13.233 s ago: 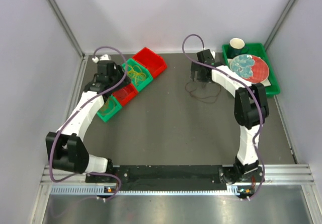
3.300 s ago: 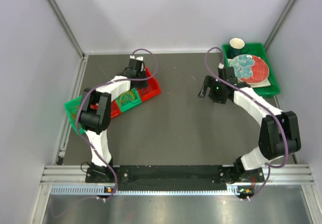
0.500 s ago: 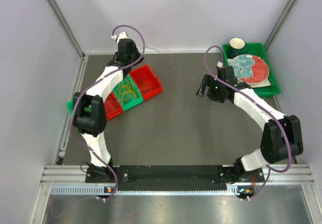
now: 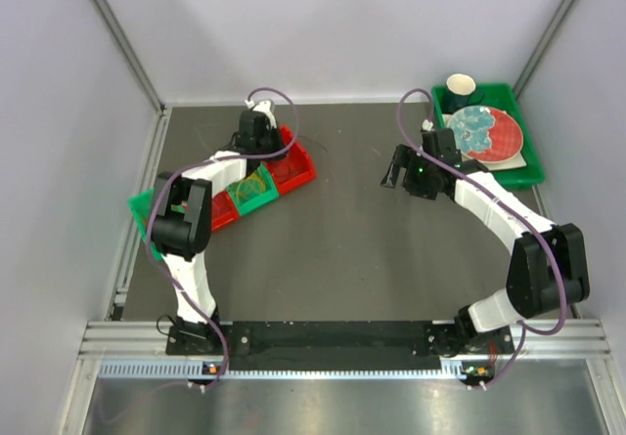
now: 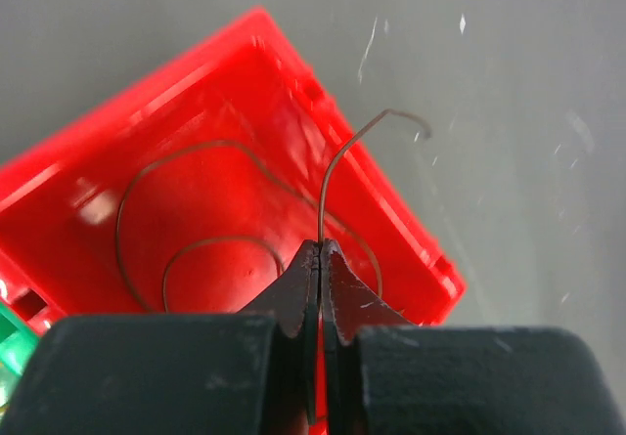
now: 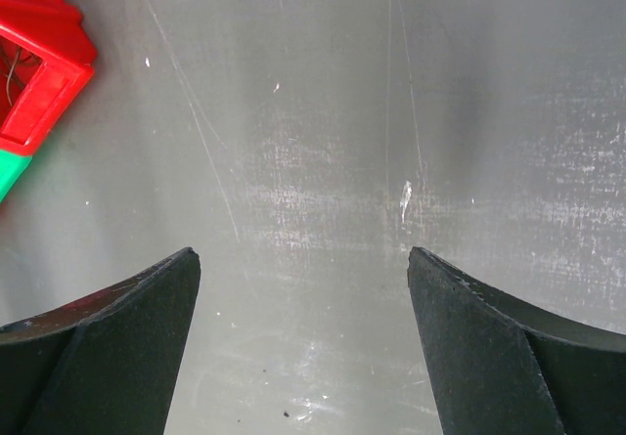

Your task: Untangle the cables

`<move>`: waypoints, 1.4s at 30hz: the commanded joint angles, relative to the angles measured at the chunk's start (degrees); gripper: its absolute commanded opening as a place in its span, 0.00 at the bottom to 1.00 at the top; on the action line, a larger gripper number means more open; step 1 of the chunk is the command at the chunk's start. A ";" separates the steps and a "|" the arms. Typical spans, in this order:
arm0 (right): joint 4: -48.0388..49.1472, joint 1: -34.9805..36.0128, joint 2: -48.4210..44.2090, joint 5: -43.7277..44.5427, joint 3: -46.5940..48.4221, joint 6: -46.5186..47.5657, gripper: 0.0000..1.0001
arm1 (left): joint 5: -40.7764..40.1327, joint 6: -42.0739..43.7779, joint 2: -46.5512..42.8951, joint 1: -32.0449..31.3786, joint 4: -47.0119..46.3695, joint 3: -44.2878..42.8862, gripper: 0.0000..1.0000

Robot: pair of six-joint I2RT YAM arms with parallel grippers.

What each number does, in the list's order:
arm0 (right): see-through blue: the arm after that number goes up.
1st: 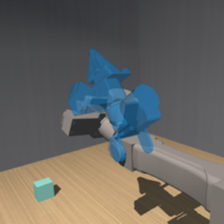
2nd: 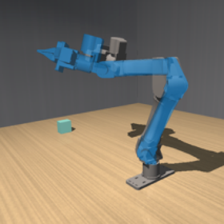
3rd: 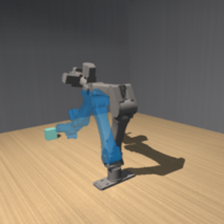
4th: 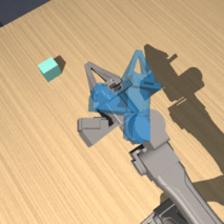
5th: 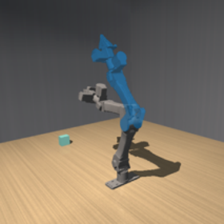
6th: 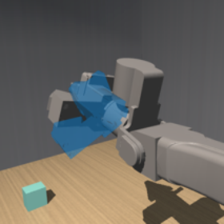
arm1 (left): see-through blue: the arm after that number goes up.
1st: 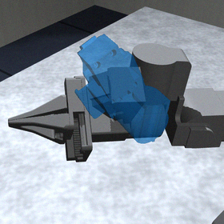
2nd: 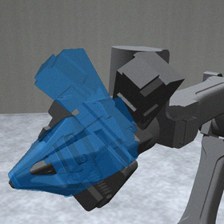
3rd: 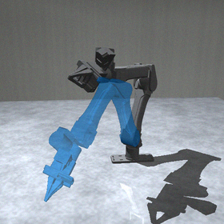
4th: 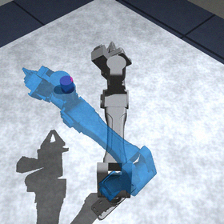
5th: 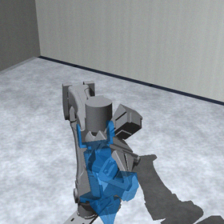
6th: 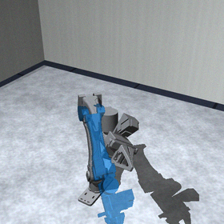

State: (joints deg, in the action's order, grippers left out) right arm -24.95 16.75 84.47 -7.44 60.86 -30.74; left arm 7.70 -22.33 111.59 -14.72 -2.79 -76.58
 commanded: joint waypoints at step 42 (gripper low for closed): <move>-0.19 1.09 -3.08 1.82 0.05 0.07 0.86 | -47.87 19.32 22.53 -20.96 23.98 -44.98 0.58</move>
State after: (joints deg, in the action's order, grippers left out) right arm -25.36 17.15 84.31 -6.74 60.80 -31.09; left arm -33.17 -10.22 134.17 -36.95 21.69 -118.43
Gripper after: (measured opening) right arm 0.862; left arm 0.578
